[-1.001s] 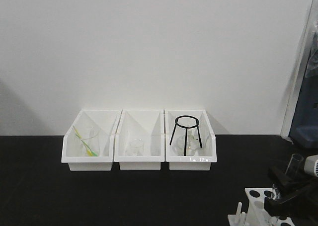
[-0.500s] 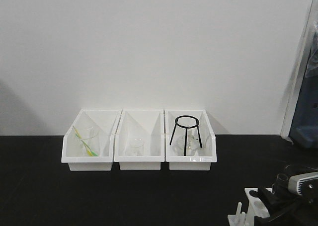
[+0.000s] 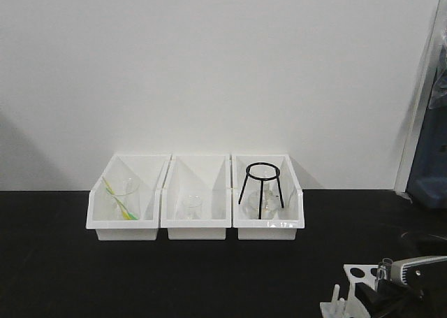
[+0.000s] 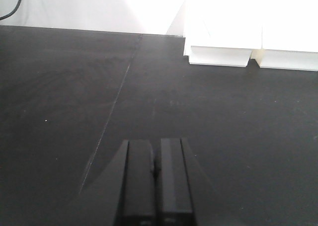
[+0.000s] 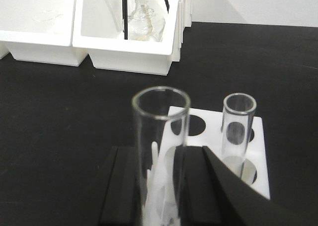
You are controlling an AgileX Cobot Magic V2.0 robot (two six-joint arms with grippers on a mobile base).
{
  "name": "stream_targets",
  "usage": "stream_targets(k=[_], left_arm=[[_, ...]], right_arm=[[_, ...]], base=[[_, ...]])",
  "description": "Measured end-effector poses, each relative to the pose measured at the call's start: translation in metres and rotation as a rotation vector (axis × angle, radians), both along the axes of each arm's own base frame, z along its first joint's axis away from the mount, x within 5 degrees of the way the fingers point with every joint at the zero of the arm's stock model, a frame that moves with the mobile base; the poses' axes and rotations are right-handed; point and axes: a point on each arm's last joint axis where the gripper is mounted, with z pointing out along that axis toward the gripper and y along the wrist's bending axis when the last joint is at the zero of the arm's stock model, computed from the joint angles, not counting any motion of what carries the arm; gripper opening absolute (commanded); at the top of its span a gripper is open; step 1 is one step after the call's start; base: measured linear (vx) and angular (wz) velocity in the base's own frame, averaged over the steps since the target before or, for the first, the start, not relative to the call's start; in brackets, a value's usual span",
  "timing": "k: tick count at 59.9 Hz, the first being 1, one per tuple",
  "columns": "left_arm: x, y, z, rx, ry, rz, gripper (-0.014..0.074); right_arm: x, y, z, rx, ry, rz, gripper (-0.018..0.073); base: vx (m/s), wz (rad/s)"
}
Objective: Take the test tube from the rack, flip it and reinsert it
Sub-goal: 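Open the right gripper to release the tube in the rack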
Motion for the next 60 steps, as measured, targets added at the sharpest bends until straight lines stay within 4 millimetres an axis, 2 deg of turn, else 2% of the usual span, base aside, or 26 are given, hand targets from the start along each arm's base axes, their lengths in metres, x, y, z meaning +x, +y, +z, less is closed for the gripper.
stream_targets(k=[7,20,28,45,53,60], left_arm=[[0.0,0.0,0.0,0.0,0.0,0.0,-0.0006],[0.0,0.0,0.0,0.0,0.0,0.0,-0.0006],[0.0,0.0,0.0,0.0,0.0,0.0,-0.0006],[0.0,0.0,0.0,0.0,0.0,0.0,-0.0006],[0.0,0.0,0.0,0.0,0.0,0.0,-0.0006],[0.0,0.0,0.0,0.0,0.0,0.0,-0.0006]], right_arm=[[0.0,0.0,0.0,0.0,-0.001,0.0,0.0135],[0.0,0.0,0.0,0.001,-0.003,0.0,0.0362],[-0.002,0.0,0.008,0.003,-0.035,0.001,0.0464],[-0.019,-0.003,0.051,0.001,-0.173,-0.009,0.0495],[-0.037,-0.006,0.077,-0.017,-0.225,-0.031,0.0495],[-0.062,-0.01,0.103,-0.035,-0.303,-0.049,0.0495]], base=[[0.0,0.0],[0.0,0.0],[0.0,0.0],[0.0,0.0],[0.0,0.0],[0.0,0.0]])
